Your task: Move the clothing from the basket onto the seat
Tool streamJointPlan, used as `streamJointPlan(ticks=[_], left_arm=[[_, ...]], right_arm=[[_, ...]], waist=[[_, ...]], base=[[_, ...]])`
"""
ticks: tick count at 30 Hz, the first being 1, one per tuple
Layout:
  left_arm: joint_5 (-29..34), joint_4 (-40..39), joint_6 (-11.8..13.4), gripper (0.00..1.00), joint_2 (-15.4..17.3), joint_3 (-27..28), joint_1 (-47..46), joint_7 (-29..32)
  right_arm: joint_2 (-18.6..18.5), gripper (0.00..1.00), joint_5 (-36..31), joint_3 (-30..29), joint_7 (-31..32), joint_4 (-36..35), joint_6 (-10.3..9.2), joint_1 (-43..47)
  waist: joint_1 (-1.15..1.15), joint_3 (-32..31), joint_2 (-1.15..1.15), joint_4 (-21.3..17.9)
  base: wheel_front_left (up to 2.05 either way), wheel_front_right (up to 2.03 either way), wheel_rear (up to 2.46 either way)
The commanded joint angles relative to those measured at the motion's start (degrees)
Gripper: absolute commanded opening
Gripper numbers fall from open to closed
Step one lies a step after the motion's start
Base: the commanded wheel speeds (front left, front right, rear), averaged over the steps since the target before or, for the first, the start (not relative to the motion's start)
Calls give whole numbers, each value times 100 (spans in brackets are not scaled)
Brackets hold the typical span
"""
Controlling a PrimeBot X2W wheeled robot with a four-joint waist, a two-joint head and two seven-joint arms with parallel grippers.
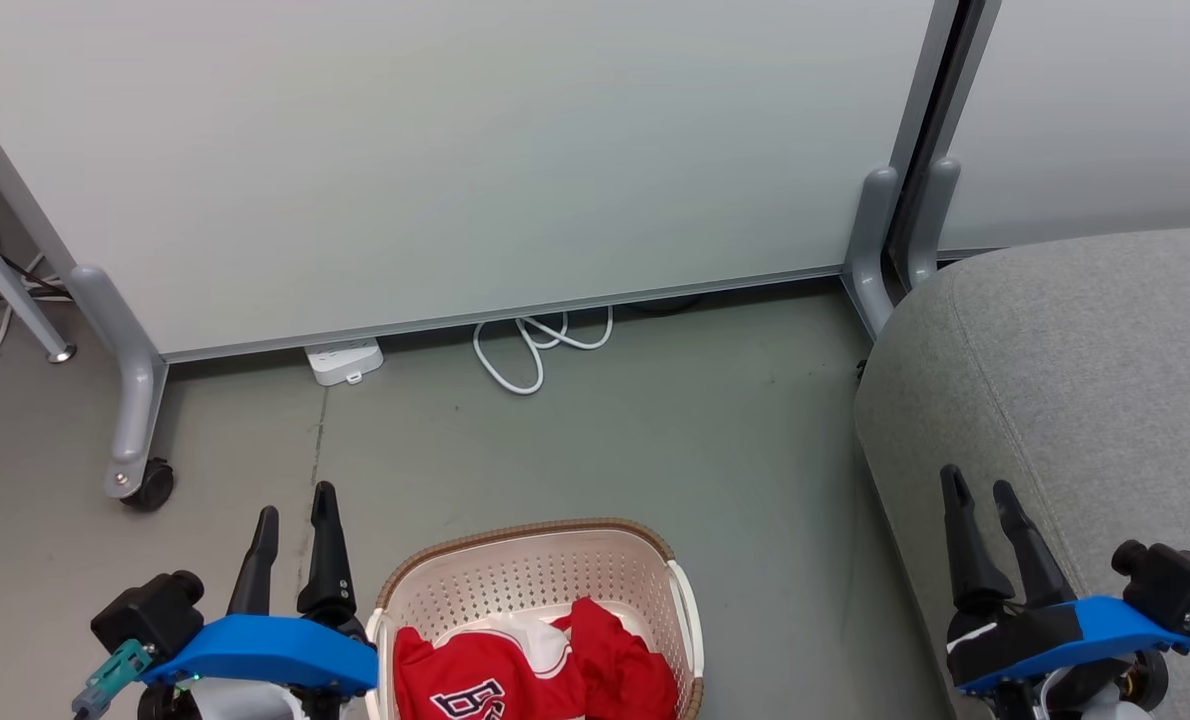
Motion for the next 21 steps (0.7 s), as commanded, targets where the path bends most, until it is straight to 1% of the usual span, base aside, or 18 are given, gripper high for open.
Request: streamJointPlan(ticks=[1, 21], left_arm=[[167, -33, 21, 100, 46, -10, -146, -67], [1227, 202, 50, 100, 49, -82, -222, -354]], right_arm=[[-47, 100, -191, 19, -39, -81, 9, -120], [-58, 100, -1443, 126, -259, -129, 11, -155]], waist=[[0, 4, 0, 2], [0, 14, 0, 17]], base=[[0, 0, 0], [0, 0, 0]])
